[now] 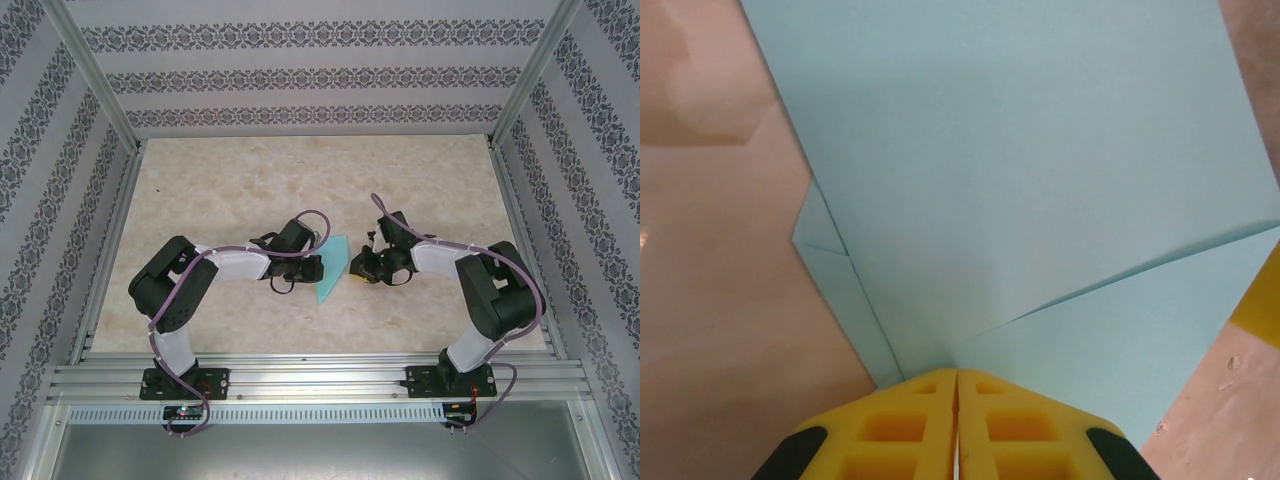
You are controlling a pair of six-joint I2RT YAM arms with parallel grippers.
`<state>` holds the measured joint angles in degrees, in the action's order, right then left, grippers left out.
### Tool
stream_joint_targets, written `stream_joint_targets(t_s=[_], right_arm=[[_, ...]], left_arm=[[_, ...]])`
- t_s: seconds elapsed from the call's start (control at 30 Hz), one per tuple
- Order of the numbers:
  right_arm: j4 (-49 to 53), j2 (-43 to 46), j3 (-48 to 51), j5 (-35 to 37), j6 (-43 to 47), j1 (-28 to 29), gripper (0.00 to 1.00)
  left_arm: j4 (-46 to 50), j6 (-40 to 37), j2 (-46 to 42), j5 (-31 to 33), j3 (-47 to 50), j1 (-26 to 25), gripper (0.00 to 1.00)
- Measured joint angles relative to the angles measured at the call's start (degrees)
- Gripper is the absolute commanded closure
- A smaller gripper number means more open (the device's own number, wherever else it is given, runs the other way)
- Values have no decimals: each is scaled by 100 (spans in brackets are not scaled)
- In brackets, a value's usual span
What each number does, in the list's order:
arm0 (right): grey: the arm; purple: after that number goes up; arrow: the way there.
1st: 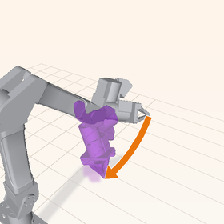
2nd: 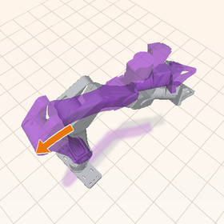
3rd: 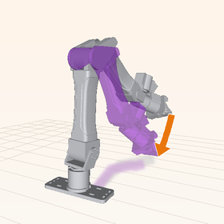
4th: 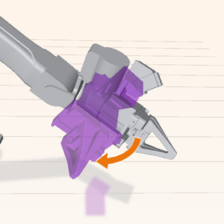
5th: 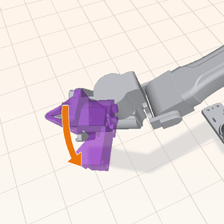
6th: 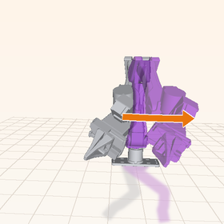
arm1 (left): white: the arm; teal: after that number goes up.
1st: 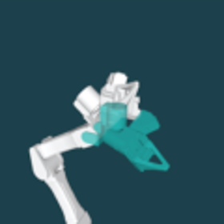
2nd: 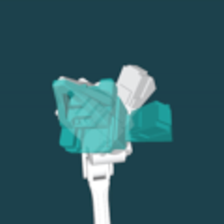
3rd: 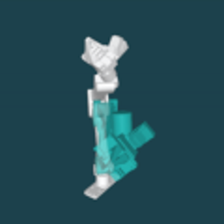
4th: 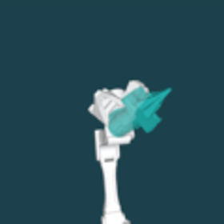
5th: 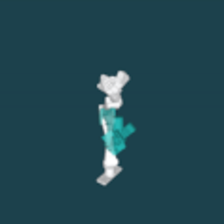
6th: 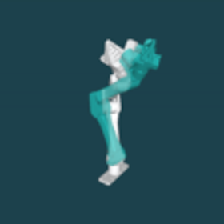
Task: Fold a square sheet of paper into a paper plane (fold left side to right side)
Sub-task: Fold the wing for the fifth time at the center of the table.
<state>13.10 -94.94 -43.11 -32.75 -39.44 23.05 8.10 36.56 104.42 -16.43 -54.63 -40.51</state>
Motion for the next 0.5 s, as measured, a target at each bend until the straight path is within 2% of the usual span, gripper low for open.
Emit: stream_joint_targets(t_s=[0.5], right_arm=[[-608,-179,-138,-354,-413,284,82]], left_arm=[[0,0,-4,2,4,0,90]])
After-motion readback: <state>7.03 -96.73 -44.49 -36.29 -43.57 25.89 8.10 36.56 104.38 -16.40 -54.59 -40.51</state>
